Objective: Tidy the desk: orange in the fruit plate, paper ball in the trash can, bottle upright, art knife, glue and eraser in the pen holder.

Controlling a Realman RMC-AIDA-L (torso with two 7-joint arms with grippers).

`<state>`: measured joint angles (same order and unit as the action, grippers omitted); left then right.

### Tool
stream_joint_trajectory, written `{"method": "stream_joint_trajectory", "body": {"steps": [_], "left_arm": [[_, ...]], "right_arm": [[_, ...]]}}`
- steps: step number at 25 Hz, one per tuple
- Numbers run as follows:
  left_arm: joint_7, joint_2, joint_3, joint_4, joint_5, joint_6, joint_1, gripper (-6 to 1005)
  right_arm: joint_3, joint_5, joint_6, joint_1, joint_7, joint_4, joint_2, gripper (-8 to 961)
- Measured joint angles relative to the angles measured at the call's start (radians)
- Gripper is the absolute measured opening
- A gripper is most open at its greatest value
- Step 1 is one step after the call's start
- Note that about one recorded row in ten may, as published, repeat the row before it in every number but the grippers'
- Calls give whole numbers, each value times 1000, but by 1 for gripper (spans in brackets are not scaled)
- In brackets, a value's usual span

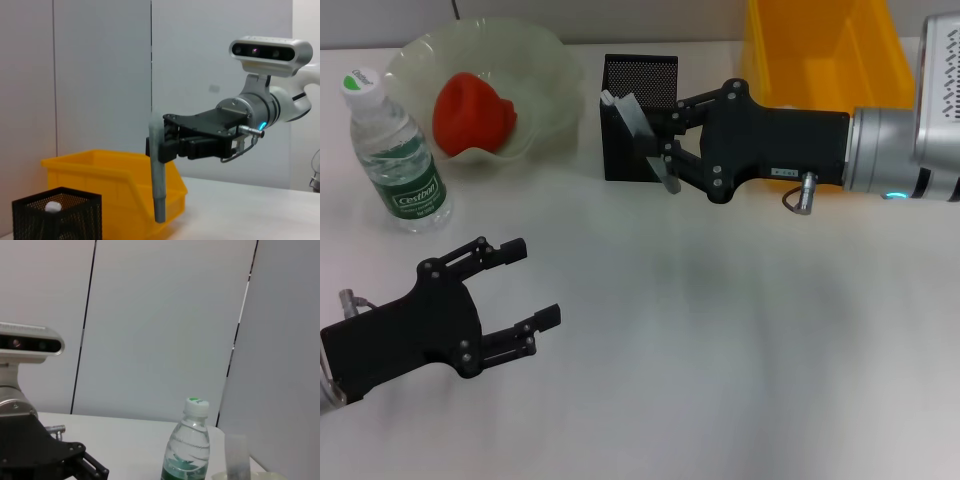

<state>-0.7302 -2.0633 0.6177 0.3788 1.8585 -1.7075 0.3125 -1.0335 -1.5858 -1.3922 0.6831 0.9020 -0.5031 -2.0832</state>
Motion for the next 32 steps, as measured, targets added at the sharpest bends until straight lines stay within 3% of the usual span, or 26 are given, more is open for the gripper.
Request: {"method": "stream_joint_trajectory", "body": {"steps": [14, 32], "left_arm": [[8, 0, -1, 0, -4, -5, -7, 801], [-88, 2, -13, 0, -9, -8, 1, 800]], "right_arm": [[3, 51, 1, -1, -63, 35, -1, 132], [-1, 137, -6, -36, -411, 91, -5, 133]]}}
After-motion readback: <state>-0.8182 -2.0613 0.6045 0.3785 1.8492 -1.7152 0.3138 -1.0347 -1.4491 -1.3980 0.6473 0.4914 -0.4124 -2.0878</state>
